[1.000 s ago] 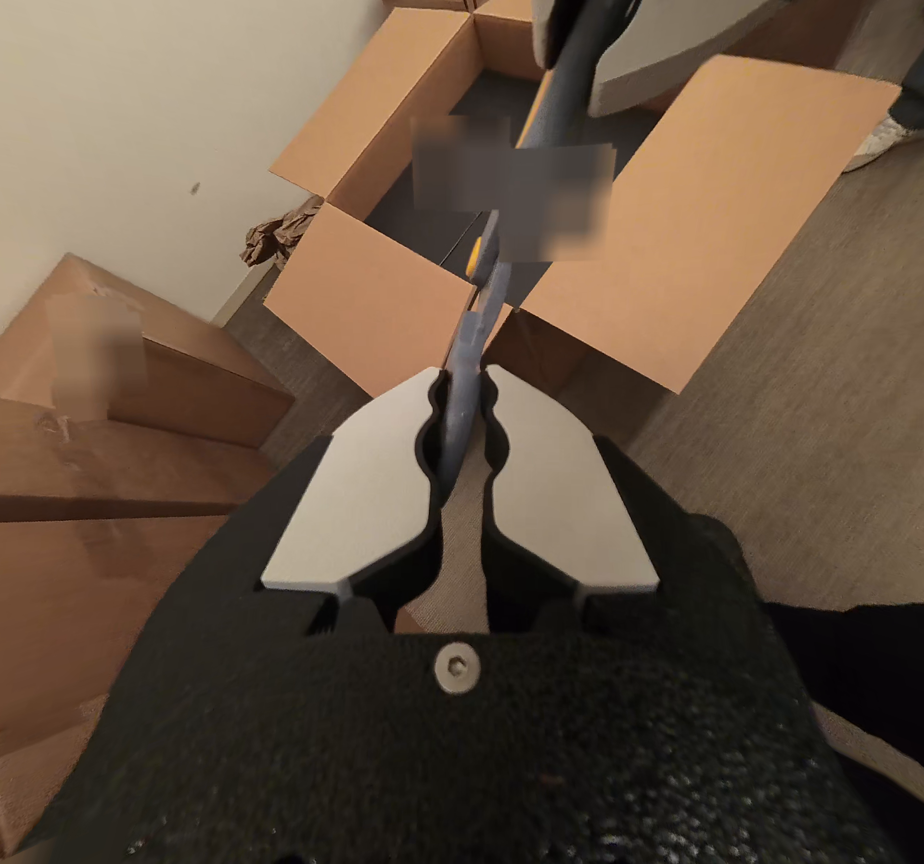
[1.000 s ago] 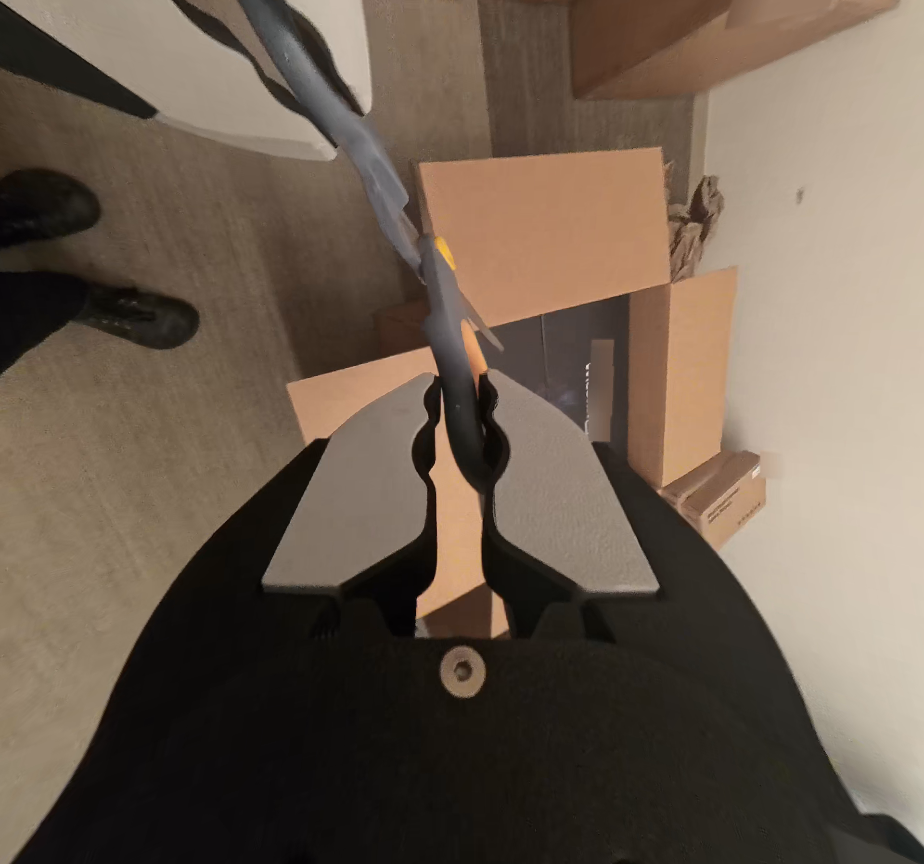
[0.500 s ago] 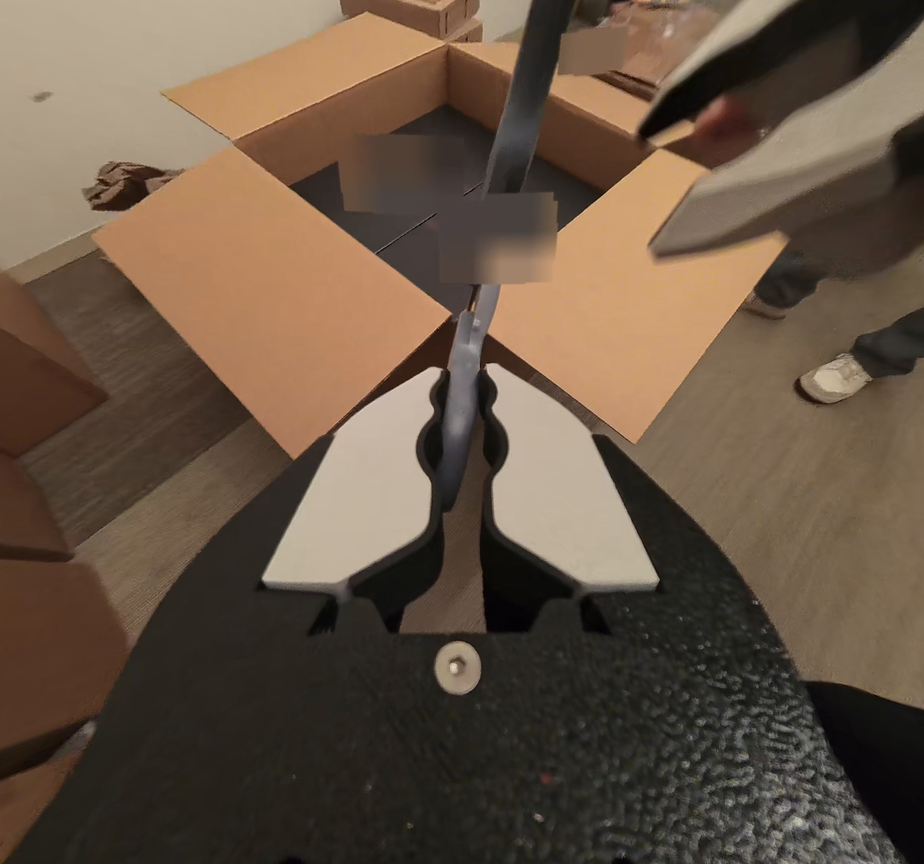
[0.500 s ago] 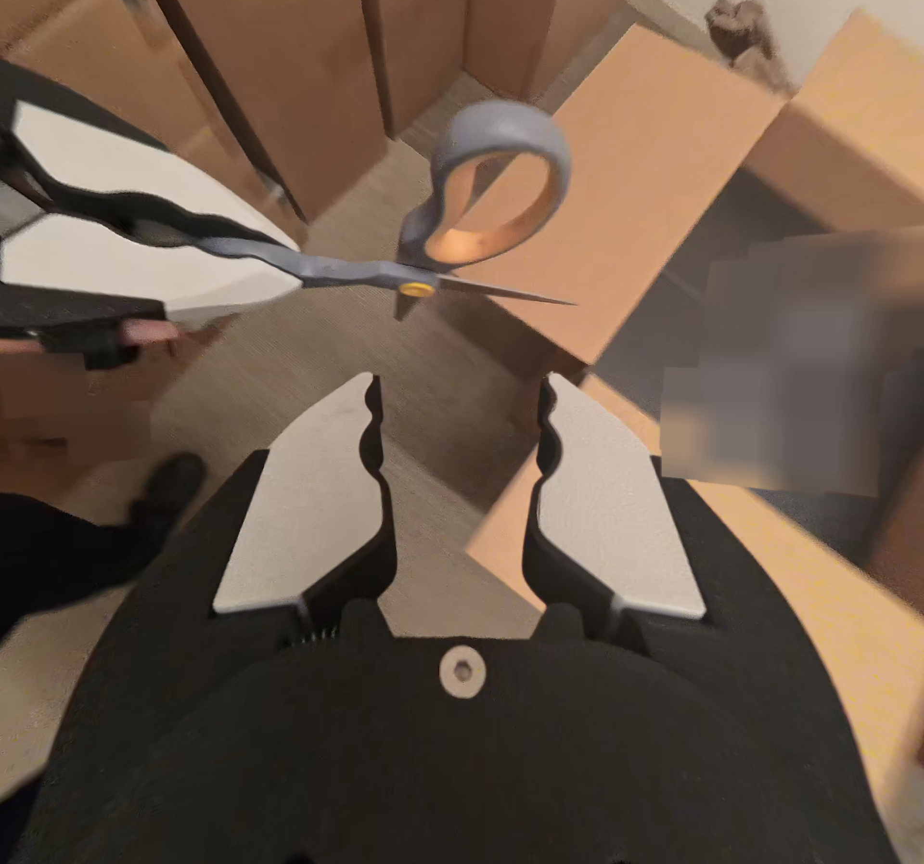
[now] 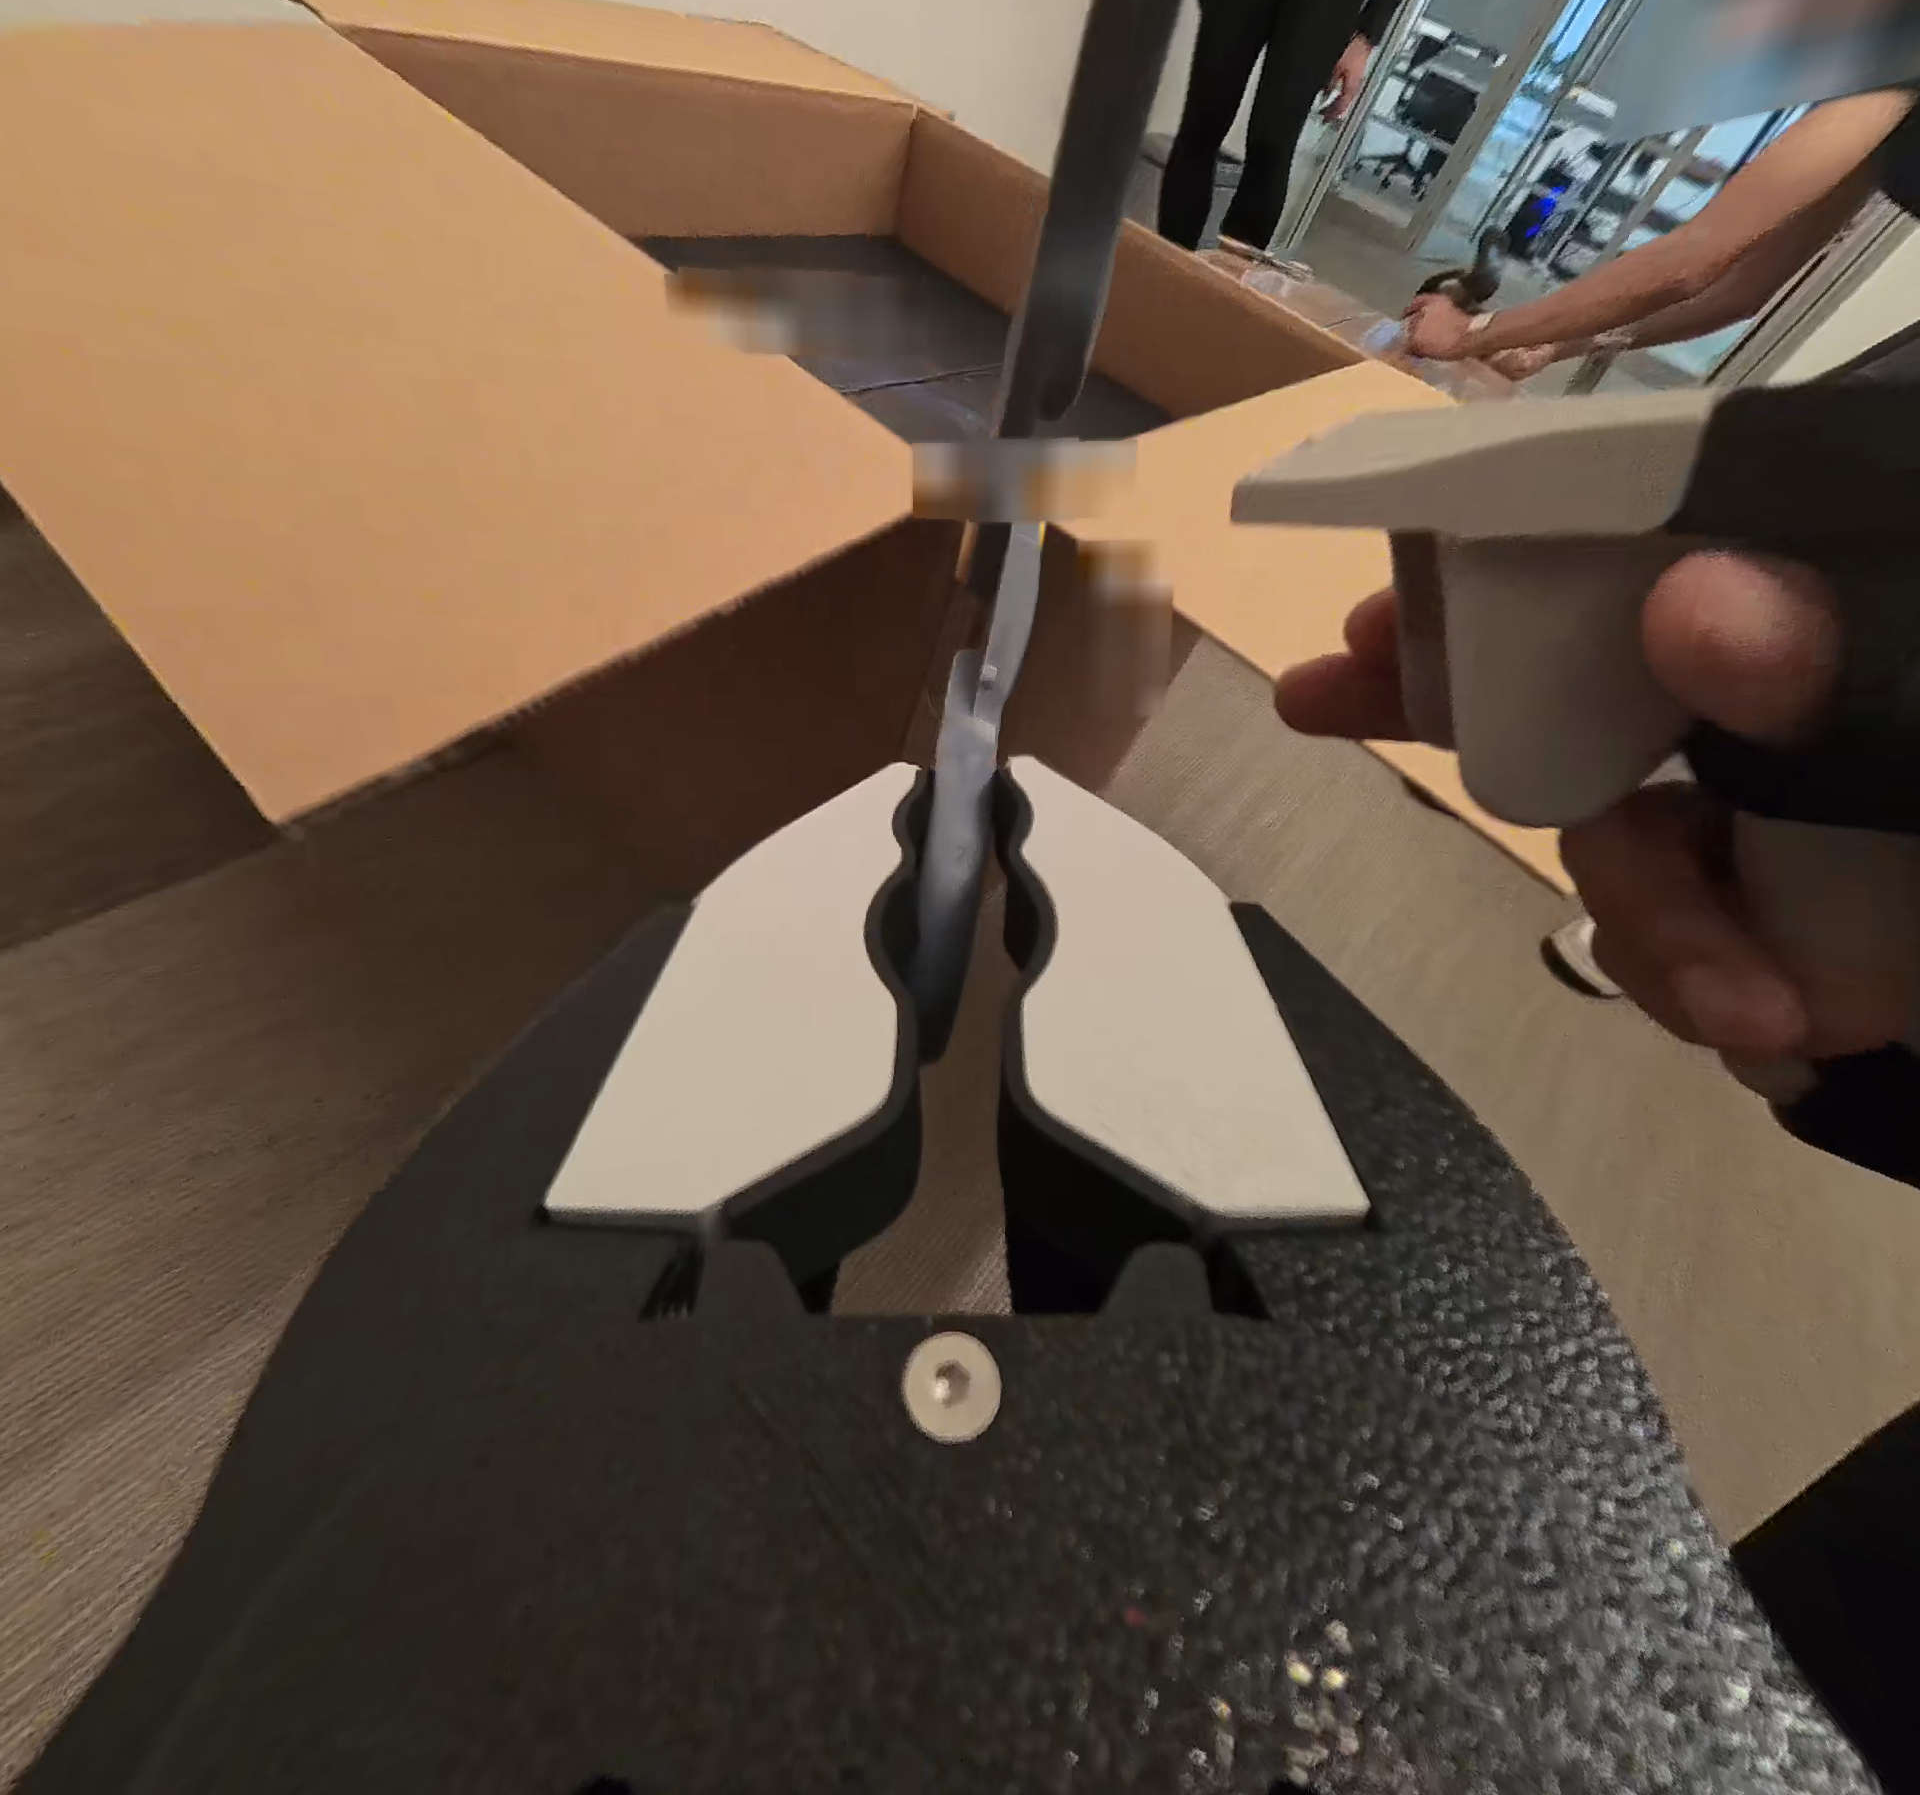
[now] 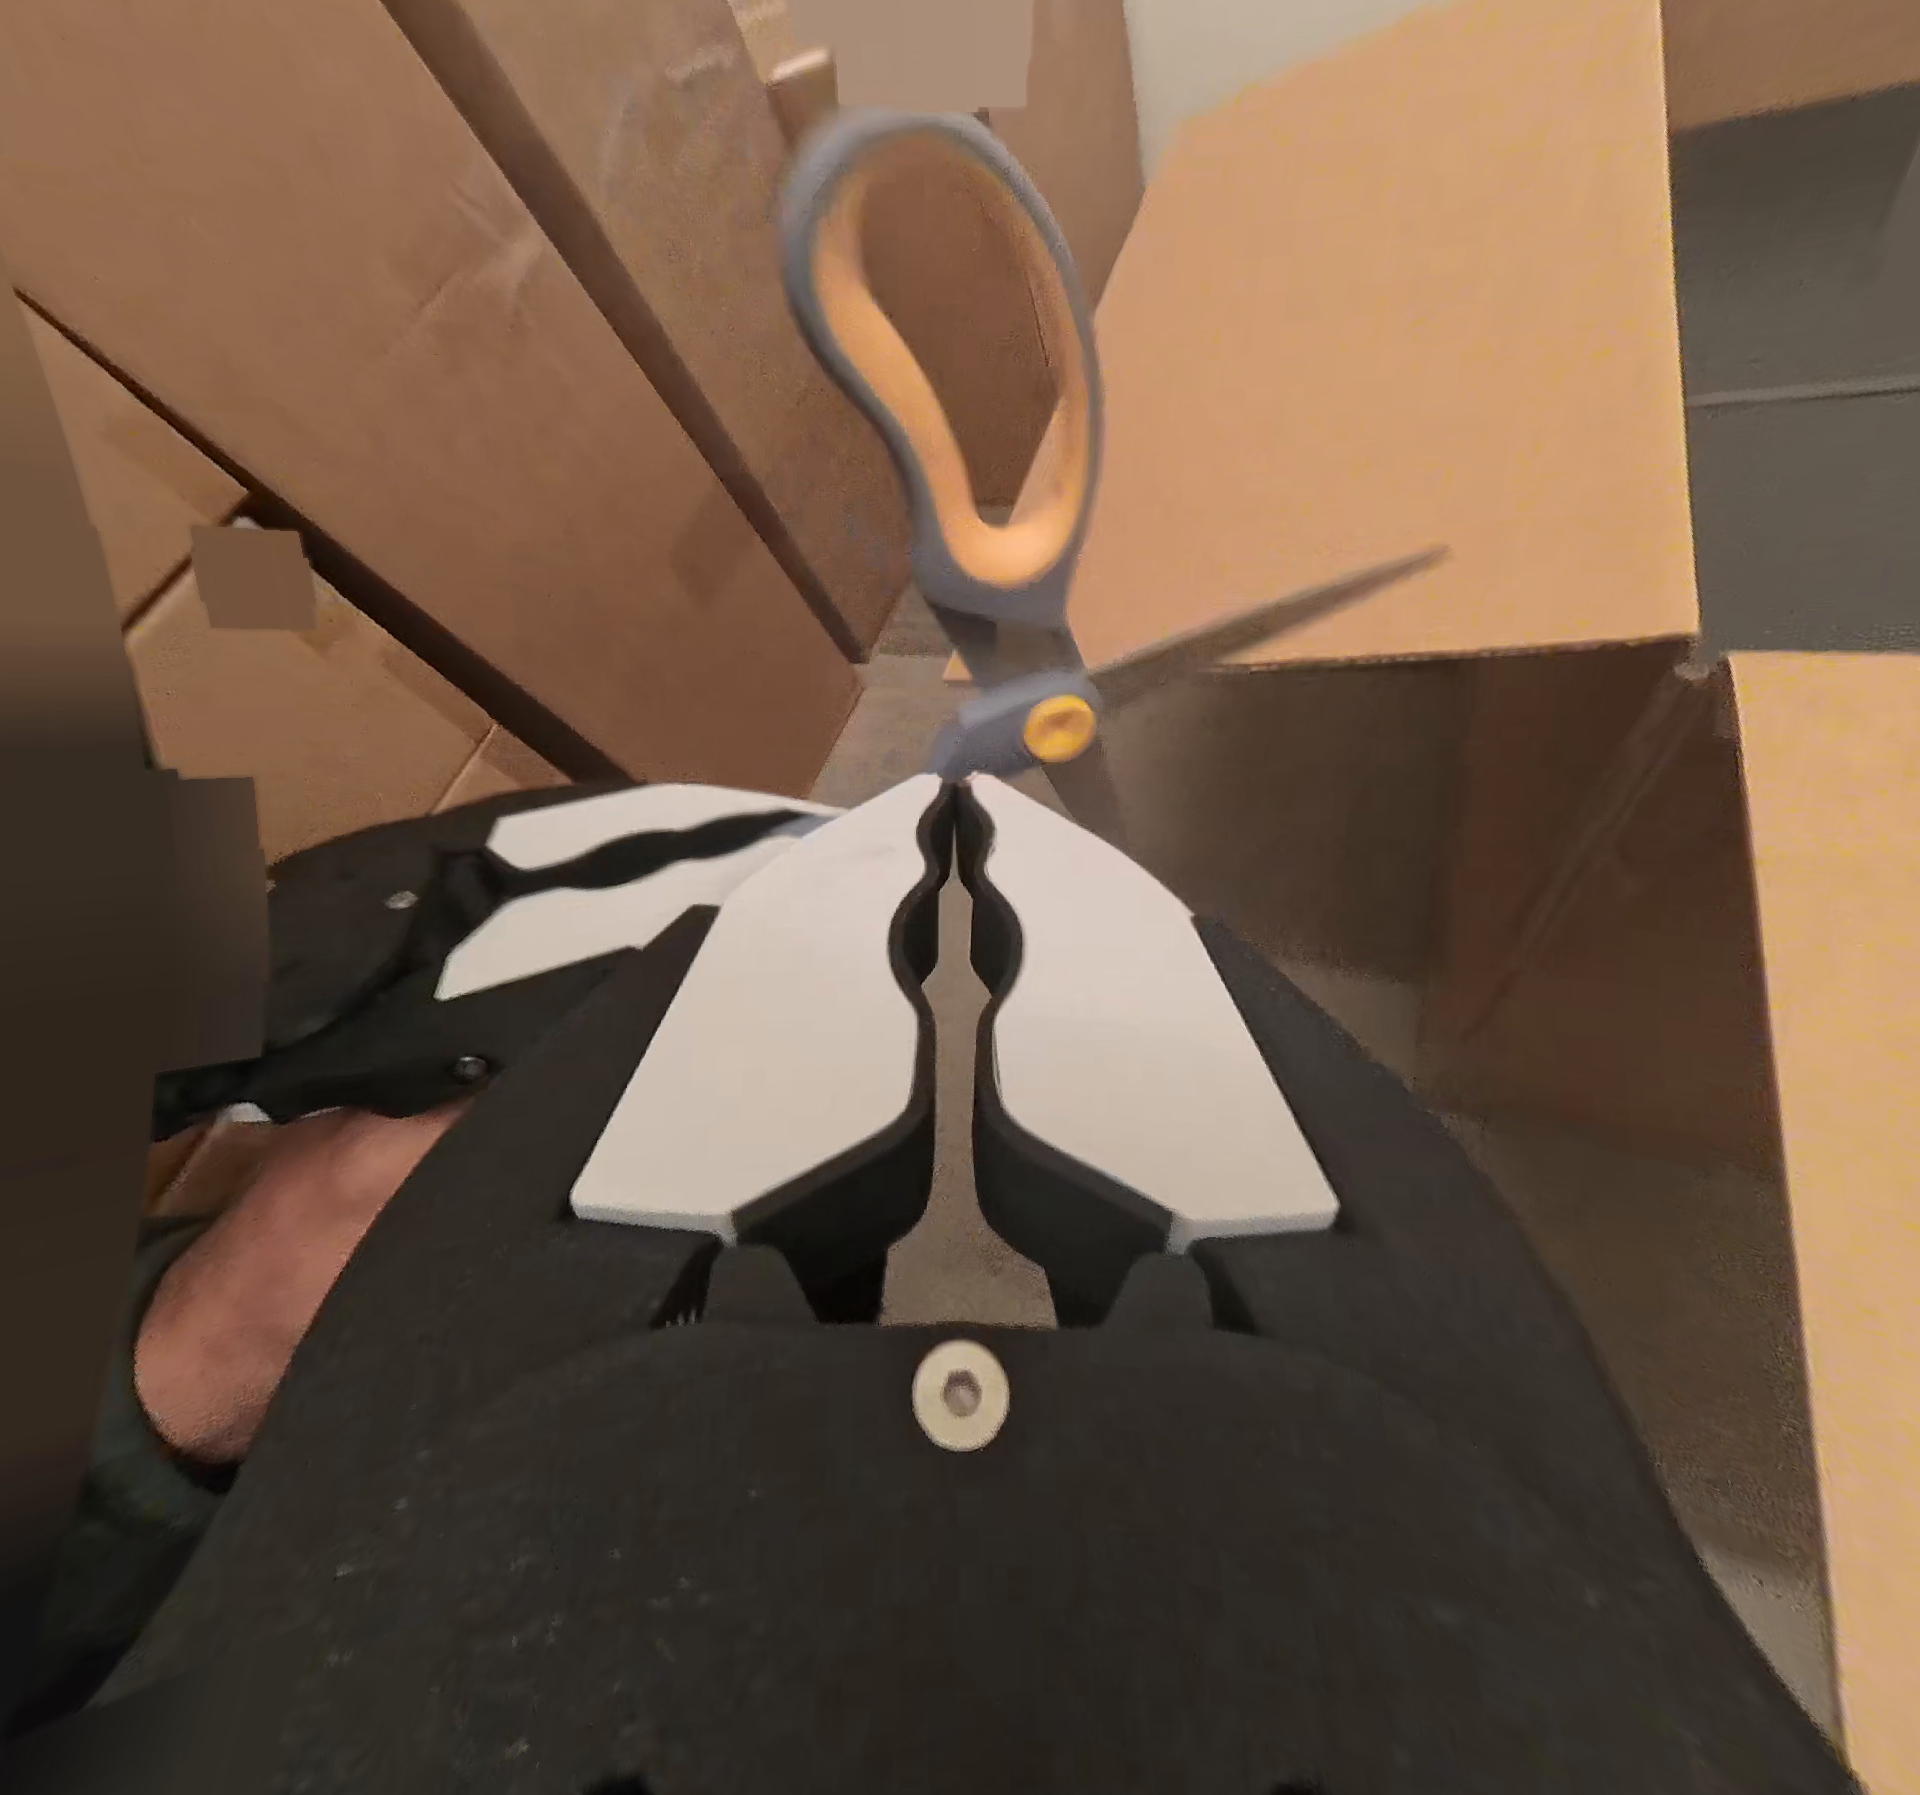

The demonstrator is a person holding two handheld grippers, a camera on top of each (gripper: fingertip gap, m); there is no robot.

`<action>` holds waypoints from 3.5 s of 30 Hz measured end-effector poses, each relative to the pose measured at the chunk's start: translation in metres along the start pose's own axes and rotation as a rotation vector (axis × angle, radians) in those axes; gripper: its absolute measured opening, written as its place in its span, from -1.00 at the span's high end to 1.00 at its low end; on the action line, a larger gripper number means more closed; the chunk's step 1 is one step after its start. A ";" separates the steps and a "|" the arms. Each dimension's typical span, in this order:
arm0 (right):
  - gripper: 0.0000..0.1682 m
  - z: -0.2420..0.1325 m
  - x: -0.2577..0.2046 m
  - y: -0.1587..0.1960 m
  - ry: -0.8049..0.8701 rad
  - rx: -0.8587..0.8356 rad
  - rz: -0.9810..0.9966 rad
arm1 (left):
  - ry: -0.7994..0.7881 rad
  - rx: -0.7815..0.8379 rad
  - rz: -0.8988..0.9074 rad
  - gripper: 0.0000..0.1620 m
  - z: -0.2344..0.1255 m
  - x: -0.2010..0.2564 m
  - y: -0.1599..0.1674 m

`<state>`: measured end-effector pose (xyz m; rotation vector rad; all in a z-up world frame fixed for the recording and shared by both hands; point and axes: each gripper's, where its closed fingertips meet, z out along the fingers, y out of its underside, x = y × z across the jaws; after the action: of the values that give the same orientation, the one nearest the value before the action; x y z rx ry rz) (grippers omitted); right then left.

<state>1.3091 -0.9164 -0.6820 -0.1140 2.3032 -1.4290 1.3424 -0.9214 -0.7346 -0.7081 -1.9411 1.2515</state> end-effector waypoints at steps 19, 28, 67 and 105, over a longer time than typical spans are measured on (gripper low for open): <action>1.00 0.042 0.079 0.048 0.366 0.271 -0.378 | 0.187 0.334 0.076 0.88 0.061 -0.035 0.088; 1.00 0.082 0.101 0.071 0.397 0.141 -0.563 | 0.186 0.444 -0.001 0.88 0.128 -0.038 0.100; 1.00 0.110 0.179 0.046 0.585 0.067 -0.661 | 0.403 0.354 -0.061 0.89 0.160 -0.040 0.122; 1.00 0.116 0.196 0.034 0.681 0.098 -0.701 | 0.417 0.357 0.035 0.89 0.172 -0.050 0.125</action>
<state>1.1824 -1.0542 -0.8166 -0.5179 2.8861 -2.1860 1.2433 -1.0029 -0.9113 -0.7476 -1.3320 1.3055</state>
